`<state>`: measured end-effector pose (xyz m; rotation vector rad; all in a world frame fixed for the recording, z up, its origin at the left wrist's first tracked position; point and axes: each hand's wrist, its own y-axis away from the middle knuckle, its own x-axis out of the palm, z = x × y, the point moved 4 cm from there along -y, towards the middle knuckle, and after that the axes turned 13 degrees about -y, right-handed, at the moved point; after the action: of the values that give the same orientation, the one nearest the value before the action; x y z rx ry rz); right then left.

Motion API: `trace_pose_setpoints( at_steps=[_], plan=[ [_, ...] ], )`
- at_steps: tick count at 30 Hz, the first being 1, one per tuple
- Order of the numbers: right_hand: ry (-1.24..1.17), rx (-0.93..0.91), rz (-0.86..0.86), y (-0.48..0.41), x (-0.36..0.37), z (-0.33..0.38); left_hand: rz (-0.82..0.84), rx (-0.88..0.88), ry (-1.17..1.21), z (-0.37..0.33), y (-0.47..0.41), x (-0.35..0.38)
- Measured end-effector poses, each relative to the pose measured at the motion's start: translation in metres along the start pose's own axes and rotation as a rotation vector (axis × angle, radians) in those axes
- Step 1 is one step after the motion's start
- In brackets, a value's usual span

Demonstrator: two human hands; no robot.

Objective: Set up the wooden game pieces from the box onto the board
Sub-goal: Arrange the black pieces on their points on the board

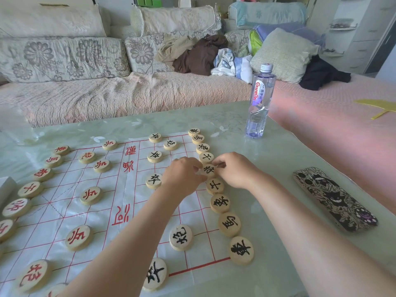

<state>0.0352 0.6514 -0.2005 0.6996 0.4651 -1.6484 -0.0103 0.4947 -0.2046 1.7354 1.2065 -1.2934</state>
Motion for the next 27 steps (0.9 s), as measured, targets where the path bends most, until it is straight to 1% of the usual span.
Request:
trace_pose_setpoints(
  at_steps=[4, 7, 12, 16, 18, 21, 27],
  plan=[
    [-0.030, -0.014, -0.031, -0.0009, 0.0052, 0.0026, 0.015, 0.010, -0.009, 0.0024, -0.0005, -0.0002],
    [-0.037, 0.027, -0.090, -0.0015, 0.0013, 0.0030, 0.018, 0.036, -0.038, 0.0016, -0.0003, -0.0005],
    [-0.102, 0.033, -0.115, -0.0056, 0.0043, 0.0041, -0.005, 0.024, -0.044, 0.0050, 0.0000, -0.0021],
    [-0.072, 0.035, -0.161, -0.0057, -0.0013, 0.0052, -0.063, -0.018, -0.098, 0.0085, -0.0004, -0.0061],
    [-0.050, 0.052, -0.149, -0.0060, -0.0040, 0.0043, -0.060, -0.020, -0.070, 0.0082, -0.0020, -0.0071],
    [-0.054, 0.068, -0.082, -0.0069, -0.0007, 0.0019, -0.002, 0.036, -0.049, 0.0039, -0.0032, -0.0052],
    [-0.132, 0.020, -0.117, -0.0090, 0.0022, 0.0043, -0.033, 0.033, -0.066, 0.0049, -0.0006, -0.0040]
  ],
)
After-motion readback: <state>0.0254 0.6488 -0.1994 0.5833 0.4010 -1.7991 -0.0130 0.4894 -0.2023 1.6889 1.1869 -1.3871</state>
